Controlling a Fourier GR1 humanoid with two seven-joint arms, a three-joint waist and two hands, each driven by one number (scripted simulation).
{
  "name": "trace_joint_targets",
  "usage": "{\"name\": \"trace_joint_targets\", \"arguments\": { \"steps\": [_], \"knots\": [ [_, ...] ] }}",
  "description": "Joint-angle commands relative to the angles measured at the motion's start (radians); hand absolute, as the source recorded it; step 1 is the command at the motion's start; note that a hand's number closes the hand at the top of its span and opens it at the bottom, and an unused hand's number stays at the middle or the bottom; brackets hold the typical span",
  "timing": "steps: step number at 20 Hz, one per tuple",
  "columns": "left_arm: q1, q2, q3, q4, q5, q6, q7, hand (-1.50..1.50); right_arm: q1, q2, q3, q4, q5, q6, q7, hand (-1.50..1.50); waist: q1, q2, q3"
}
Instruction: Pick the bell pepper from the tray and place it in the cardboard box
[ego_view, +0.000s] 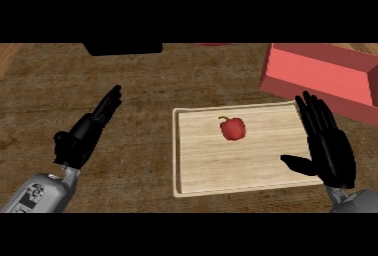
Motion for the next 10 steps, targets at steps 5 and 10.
{"name": "trace_joint_targets", "arguments": {
  "steps": [5,10],
  "knots": [
    [0.038,-0.026,-0.031,-0.003,-0.011,-0.012,-0.029,0.0,0.038,0.103,0.177,-0.282,0.251,0.348,0.467,-1.5,0.027,0.001,0.002],
    [0.008,-0.055,-0.055,-0.007,-0.047,-0.001,-0.016,0.0,-0.017,0.258,0.294,-0.464,0.335,0.646,0.775,-1.5,0.054,0.013,0.008]
  ]
}}
